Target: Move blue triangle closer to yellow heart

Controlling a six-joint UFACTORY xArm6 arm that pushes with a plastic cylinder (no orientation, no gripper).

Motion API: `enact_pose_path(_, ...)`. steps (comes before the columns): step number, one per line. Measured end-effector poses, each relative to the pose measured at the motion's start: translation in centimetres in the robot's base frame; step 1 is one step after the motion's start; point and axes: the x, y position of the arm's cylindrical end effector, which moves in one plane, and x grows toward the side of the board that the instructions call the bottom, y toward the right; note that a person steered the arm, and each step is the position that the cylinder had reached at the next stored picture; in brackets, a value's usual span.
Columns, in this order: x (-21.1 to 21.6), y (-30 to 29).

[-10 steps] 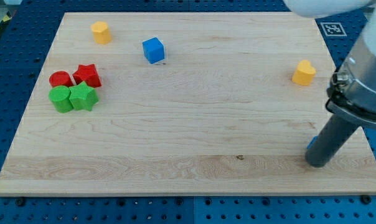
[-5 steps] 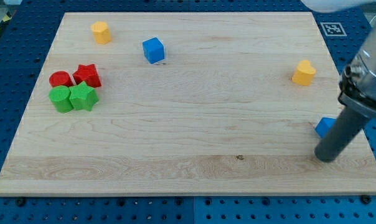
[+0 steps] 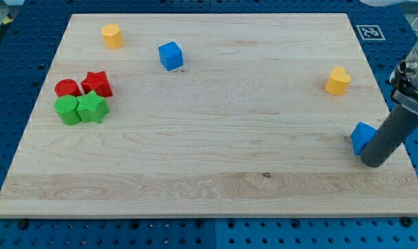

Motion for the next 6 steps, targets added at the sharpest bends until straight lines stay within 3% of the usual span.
enact_pose_path(6,-10.6,-0.5)
